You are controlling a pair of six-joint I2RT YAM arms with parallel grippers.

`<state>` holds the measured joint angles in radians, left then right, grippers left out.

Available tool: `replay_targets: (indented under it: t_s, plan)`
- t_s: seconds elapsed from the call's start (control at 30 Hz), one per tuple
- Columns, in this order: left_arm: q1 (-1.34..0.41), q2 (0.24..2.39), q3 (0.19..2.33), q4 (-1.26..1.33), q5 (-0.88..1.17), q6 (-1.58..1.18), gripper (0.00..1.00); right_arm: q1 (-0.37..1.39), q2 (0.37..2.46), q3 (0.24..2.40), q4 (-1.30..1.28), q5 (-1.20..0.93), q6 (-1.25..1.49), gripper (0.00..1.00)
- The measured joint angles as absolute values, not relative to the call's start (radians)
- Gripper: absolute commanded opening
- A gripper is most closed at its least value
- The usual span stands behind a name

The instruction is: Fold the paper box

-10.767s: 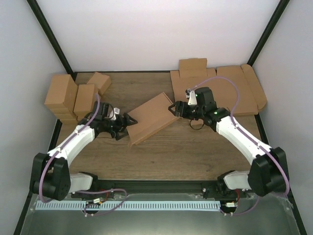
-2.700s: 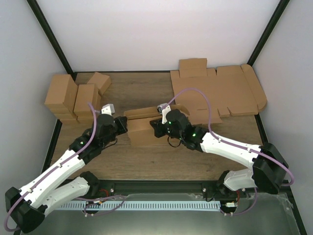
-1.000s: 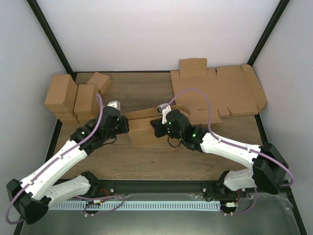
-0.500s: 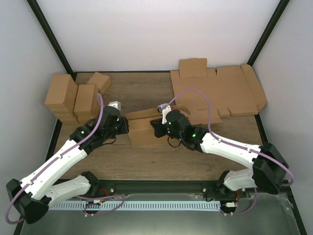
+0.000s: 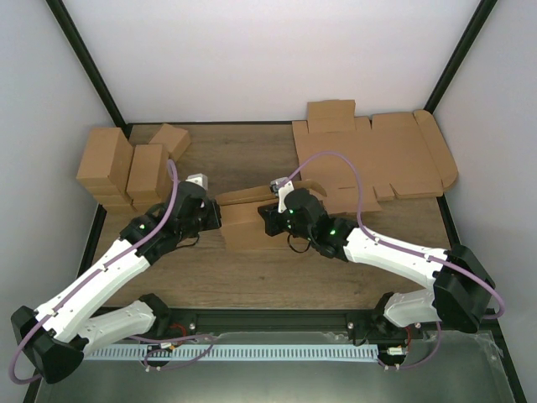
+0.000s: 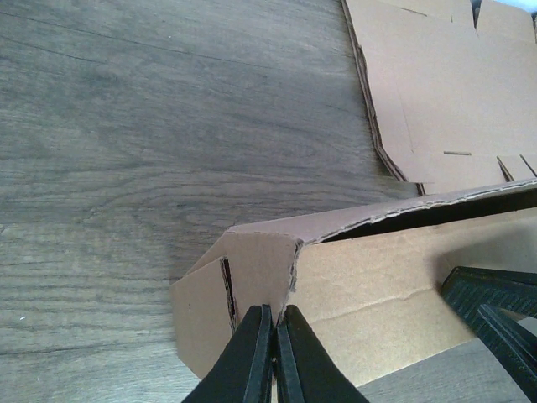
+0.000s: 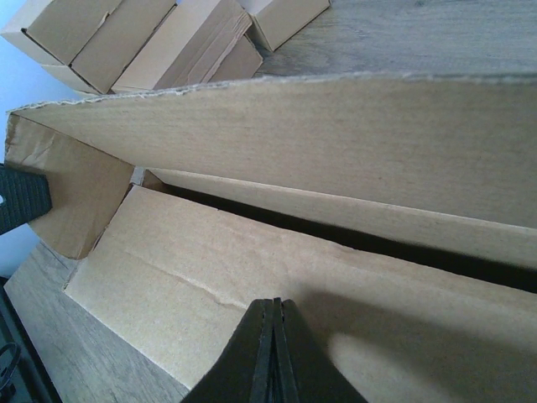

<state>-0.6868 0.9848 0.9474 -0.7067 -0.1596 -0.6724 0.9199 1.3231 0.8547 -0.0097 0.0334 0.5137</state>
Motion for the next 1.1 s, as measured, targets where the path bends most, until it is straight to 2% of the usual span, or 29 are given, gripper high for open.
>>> replay_targets:
  t_s: [1.1]
  plan:
    - [-0.688,0.997,0.923,-0.754,-0.101,-0.623,0.04,0.922,1.329,0.875,-0.043,0.053,0.510,0.01]
